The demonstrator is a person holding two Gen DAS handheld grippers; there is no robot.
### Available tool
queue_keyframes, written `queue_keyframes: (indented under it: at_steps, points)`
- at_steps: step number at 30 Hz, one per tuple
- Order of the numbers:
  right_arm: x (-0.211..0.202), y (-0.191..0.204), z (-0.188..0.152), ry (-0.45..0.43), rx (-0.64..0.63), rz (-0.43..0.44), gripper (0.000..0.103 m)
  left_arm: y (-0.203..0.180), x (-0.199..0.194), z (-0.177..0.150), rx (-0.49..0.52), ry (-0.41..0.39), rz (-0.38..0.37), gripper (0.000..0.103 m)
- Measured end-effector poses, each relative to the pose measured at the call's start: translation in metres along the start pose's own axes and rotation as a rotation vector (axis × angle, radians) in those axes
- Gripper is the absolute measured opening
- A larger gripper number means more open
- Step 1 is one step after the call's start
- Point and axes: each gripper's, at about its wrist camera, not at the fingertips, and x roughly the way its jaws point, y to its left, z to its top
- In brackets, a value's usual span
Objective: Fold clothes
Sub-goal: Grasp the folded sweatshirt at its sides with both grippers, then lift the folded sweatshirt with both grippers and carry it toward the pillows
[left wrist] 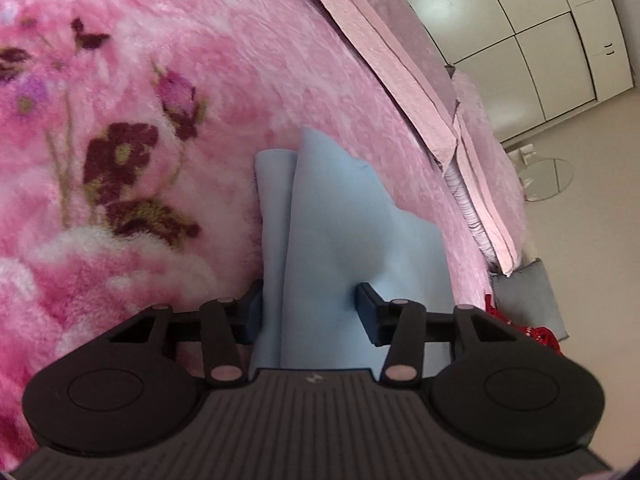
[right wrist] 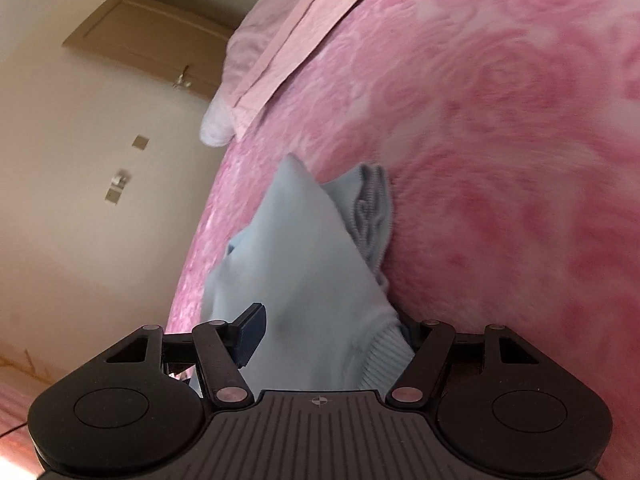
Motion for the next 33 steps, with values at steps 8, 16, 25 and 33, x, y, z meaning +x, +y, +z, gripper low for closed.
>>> queue_keyframes:
  at_steps: [8, 16, 25, 33]
  points:
    - [0.020, -0.013, 0.006, 0.031, 0.005, 0.047, 0.030, 0.007, 0.005, 0.003, 0.017, 0.006, -0.049, 0.033]
    - [0.019, -0.005, 0.008, 0.043, 0.040, -0.011, 0.021, -0.007, 0.002, 0.010, 0.048, 0.052, -0.006, 0.026]
    - [0.002, 0.067, 0.033, 0.094, 0.165, -0.063, 0.020, -0.079, -0.038, 0.060, 0.044, 0.135, 0.113, 0.022]
    - [-0.001, 0.160, 0.074, 0.083, 0.157, 0.035, 0.020, -0.143, -0.117, 0.121, 0.053, 0.052, 0.138, 0.022]
